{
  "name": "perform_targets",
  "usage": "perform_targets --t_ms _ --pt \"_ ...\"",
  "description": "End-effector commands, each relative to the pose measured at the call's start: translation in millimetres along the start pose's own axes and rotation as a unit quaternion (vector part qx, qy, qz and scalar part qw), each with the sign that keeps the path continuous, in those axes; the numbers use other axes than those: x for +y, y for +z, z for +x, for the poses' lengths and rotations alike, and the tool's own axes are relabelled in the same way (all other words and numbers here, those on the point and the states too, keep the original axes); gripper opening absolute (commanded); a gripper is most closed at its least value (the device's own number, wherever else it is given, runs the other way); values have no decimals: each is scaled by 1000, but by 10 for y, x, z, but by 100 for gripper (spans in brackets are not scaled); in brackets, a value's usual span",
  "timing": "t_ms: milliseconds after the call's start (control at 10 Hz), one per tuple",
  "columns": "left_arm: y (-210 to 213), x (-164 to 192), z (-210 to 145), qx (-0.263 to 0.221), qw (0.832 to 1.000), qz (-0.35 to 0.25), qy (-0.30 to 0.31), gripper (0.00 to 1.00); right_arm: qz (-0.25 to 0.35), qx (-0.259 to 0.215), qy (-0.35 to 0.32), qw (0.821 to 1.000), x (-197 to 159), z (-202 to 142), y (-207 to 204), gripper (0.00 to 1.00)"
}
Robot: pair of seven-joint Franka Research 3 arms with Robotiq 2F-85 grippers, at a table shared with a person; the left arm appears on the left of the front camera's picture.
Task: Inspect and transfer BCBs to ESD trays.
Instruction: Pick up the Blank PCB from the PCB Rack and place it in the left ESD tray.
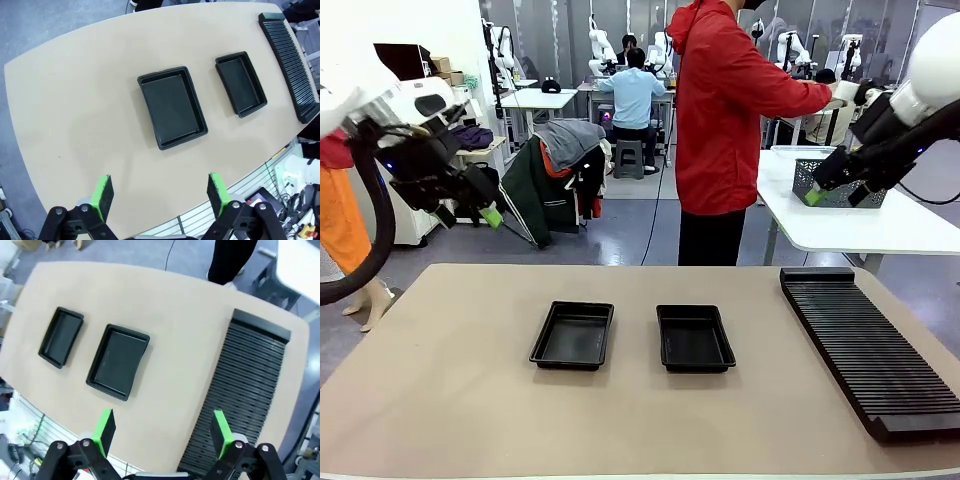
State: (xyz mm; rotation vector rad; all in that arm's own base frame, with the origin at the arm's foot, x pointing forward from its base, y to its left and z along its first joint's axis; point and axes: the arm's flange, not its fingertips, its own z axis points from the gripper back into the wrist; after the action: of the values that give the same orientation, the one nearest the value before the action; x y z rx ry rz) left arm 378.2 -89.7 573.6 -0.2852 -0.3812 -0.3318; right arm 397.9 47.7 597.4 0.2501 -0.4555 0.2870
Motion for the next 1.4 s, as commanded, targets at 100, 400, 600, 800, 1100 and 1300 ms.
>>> perform_targets --t_ms 100,400,600,800,1100,1300 --pt "334 45 35 -3 998 -41 49 100 59 33 -44 997 -370 24 286 100" --pt "576 55 125 17 995 -67 66 100 112 53 -81 989 -683 -3 518 100" --pt "647 53 183 37 992 -86 80 100 144 74 -110 981 -881 -40 660 100" --pt "720 56 221 37 989 -101 99 100 151 89 -135 975 -1075 -108 823 100" --pt "865 142 172 36 981 -114 153 100 183 75 -162 967 -1320 -163 998 100" --pt "928 159 136 41 978 -105 177 100 186 67 -178 964 -1429 -185 1107 100"
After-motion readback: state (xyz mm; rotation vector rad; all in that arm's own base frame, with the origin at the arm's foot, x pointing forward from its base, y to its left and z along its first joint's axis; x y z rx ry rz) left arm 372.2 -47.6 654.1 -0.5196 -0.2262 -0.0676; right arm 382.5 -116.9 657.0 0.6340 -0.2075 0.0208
